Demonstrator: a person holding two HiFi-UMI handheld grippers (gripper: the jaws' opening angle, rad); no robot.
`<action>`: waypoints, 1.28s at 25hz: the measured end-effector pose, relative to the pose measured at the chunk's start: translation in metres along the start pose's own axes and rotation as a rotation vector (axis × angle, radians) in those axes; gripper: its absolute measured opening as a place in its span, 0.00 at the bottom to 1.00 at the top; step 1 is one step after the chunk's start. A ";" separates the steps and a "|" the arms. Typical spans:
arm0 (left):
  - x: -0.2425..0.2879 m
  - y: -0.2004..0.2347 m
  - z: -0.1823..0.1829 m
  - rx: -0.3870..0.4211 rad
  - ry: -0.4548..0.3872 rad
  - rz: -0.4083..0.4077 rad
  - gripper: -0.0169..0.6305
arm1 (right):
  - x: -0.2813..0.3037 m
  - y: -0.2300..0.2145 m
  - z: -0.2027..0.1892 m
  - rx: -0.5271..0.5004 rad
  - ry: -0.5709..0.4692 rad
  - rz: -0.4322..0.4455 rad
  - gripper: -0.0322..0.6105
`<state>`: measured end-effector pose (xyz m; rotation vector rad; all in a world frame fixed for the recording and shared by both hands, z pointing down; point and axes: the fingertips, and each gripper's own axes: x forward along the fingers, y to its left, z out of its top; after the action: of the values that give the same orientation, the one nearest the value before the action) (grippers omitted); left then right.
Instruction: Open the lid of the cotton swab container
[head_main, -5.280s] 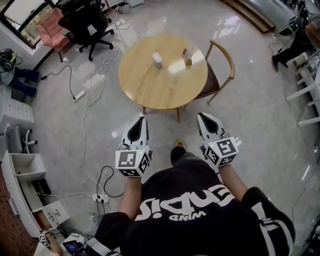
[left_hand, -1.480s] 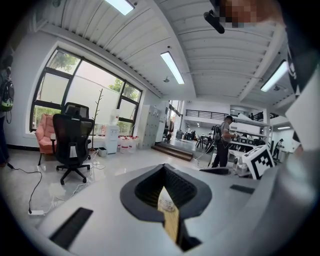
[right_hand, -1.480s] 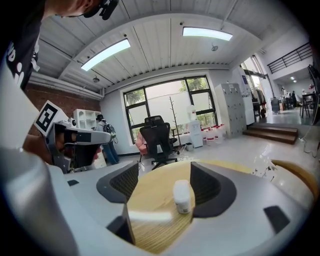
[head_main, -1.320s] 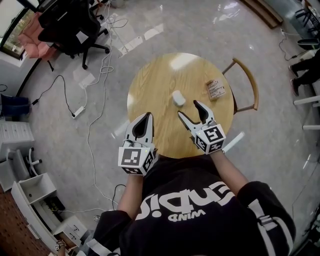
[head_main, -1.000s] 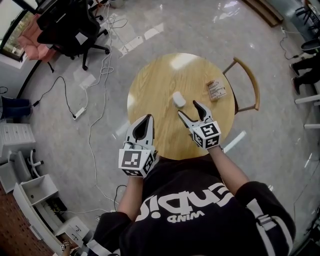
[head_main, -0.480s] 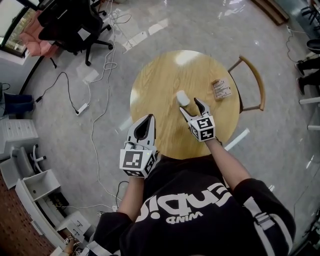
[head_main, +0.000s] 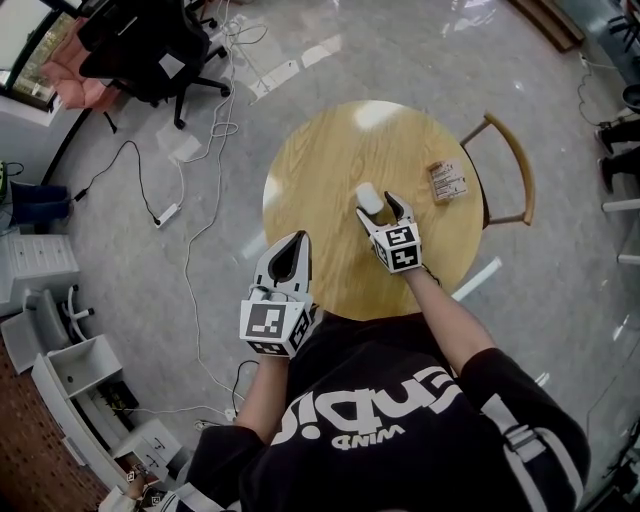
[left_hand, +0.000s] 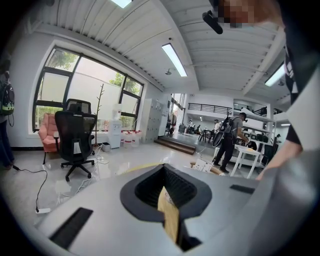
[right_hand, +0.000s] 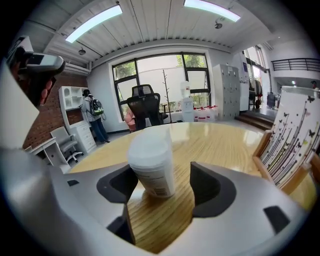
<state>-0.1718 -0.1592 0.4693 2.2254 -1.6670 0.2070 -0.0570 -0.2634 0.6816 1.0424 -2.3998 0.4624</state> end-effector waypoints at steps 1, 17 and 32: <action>0.000 0.000 0.000 0.001 0.001 0.001 0.04 | 0.001 0.000 -0.001 -0.003 0.006 -0.004 0.52; 0.000 0.001 -0.003 -0.005 0.012 0.012 0.04 | 0.017 0.006 0.005 -0.025 0.043 -0.021 0.51; -0.002 0.001 -0.007 -0.012 0.012 0.011 0.04 | 0.014 0.010 0.004 -0.050 0.056 0.016 0.36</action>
<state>-0.1722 -0.1553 0.4755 2.2025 -1.6706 0.2116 -0.0739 -0.2671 0.6844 0.9766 -2.3597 0.4287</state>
